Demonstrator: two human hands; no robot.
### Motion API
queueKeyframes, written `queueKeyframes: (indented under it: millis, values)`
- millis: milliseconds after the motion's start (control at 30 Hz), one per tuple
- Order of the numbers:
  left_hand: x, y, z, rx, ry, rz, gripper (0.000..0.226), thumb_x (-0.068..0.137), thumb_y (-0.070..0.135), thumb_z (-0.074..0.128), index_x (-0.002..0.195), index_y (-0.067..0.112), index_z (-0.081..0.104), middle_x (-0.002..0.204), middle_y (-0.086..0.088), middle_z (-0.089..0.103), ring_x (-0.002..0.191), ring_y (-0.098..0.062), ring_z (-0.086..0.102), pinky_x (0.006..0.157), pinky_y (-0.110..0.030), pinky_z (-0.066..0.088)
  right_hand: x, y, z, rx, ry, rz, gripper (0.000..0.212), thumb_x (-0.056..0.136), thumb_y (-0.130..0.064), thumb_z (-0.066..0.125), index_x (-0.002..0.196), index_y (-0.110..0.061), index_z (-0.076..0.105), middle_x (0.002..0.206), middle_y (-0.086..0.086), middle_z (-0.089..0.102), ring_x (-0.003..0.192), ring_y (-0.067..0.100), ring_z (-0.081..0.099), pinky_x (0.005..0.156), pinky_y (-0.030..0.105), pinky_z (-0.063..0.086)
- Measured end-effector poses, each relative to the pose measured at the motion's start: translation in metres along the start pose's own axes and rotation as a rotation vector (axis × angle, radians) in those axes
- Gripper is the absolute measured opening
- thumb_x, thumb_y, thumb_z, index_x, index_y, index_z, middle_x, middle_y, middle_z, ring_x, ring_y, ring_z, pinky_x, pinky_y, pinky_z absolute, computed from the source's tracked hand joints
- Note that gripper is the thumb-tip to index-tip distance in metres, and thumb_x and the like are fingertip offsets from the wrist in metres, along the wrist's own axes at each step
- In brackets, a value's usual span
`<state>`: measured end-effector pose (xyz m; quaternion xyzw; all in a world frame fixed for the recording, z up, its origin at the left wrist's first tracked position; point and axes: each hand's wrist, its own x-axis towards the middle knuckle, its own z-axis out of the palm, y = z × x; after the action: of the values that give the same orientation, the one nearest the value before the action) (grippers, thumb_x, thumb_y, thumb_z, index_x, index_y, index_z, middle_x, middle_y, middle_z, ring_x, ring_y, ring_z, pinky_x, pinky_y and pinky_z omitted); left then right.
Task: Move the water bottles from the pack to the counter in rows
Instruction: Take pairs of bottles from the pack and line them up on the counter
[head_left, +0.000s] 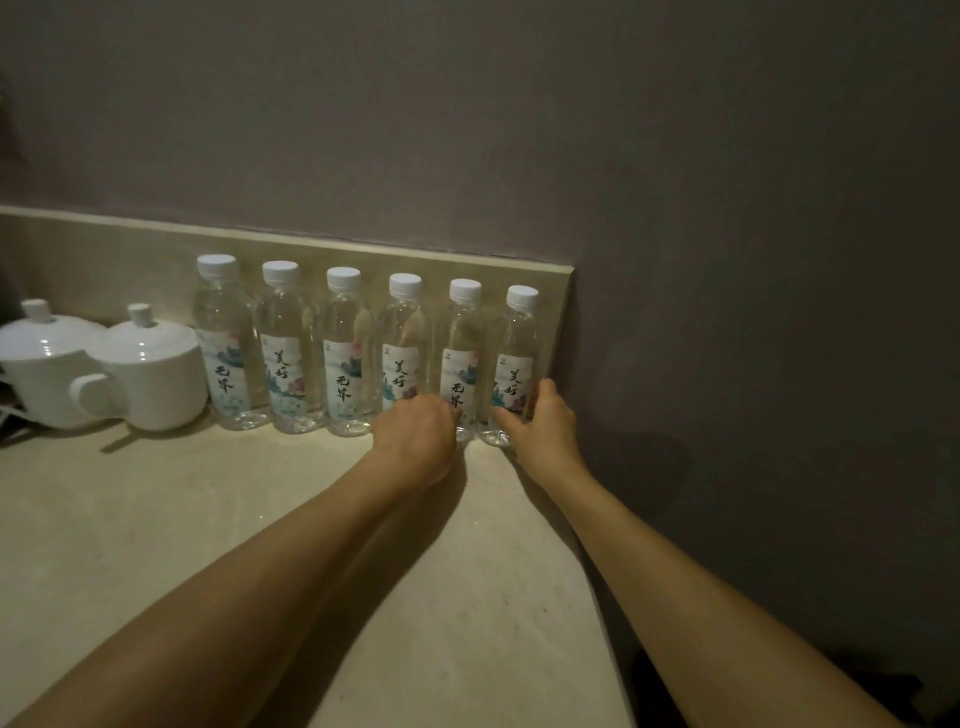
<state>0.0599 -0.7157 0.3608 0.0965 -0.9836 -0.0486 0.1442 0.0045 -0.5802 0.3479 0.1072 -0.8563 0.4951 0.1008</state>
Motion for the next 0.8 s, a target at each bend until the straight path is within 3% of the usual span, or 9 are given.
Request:
queueKeyframes:
  millis: [800]
  values:
    - [-0.0026,0.0029,-0.0020,-0.026,0.024,0.038,0.027,0.100,0.026,0.047,0.107,0.007,0.065,0.101,-0.010,0.068,0.093,-0.028,0.068,0.081,-0.040,0.057,-0.0051,-0.0035,0.0009,-0.050,0.031,-0.006,0.041,0.087,-0.025,0.070,0.118,-0.006,0.052,0.123,0.014,0.059,0.111,0.030,0.061,0.091,0.046,0.055]
